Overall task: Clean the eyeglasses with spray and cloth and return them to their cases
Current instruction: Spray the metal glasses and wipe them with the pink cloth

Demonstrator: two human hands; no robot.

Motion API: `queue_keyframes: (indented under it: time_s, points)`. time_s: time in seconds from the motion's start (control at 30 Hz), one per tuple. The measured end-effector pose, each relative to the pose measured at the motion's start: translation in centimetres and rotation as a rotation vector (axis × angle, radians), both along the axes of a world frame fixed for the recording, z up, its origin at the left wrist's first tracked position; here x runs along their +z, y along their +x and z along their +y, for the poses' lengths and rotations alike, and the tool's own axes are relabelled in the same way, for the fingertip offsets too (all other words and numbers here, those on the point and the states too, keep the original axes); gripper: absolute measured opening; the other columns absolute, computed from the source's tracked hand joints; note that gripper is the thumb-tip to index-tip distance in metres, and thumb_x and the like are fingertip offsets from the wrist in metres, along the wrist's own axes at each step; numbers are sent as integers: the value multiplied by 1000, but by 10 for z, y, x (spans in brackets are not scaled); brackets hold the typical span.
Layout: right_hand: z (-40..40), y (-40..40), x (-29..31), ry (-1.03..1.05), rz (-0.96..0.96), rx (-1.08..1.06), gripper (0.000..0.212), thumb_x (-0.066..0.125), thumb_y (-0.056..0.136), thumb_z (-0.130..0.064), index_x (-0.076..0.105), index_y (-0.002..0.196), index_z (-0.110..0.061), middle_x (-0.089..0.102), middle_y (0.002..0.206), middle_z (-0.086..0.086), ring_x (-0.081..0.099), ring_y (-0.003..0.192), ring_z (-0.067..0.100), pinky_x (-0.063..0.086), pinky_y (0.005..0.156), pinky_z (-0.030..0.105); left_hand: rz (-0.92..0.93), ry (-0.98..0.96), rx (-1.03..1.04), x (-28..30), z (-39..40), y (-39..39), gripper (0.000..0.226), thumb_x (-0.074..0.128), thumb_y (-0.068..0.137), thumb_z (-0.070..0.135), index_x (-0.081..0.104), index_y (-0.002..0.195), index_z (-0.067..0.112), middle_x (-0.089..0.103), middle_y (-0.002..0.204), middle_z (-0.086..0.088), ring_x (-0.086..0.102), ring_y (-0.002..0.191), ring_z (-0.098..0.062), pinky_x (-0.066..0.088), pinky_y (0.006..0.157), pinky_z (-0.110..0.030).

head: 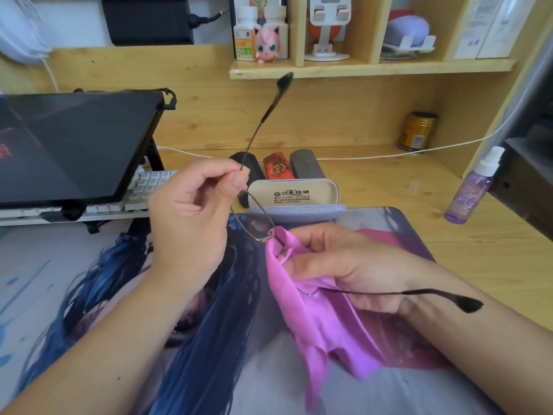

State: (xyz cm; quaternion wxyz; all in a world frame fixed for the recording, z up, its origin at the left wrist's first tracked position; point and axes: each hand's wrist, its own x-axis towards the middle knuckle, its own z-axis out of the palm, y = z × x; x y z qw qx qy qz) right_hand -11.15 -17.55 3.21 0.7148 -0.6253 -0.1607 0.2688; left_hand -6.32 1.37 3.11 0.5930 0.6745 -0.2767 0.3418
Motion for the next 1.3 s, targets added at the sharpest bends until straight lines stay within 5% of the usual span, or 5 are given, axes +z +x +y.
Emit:
queue_keyframes:
  time_s: [0.53,0.77,0.9,1.03,1.3]
  points:
    - [9,-6,3,-61,-113,-175,36,48,96,2,58,63,-11,51,49,-6,45,52,8,36,57,21,-10,-37,9,2,2,2,19,66,96,16,67,91,35,68,81,12,64,79,-15,51,78,-31]
    - [14,-4,3,-37,-75,-269,52,46,97,2,64,53,-18,61,53,-16,59,94,11,33,110,17,-6,-29,30,3,2,1,15,64,97,13,65,92,27,67,82,2,63,79,-17,50,76,-32]
    - [16,-5,2,78,41,-344,24,62,86,-7,79,72,-16,70,84,-1,64,89,9,47,91,15,1,-35,32,4,3,2,13,64,97,15,66,92,27,67,83,4,63,79,-16,50,75,-31]
    - [14,-4,1,92,20,-393,30,59,96,-8,69,69,-15,58,69,2,55,63,10,45,62,15,-4,-48,38,5,4,2,8,64,97,22,66,93,28,67,83,6,63,78,-15,50,76,-32]
    - [6,-4,5,108,19,-157,14,53,96,5,64,101,-2,65,71,0,61,60,8,51,61,19,-36,-8,50,6,4,-1,8,64,97,23,65,94,30,67,84,5,63,78,-12,49,76,-26]
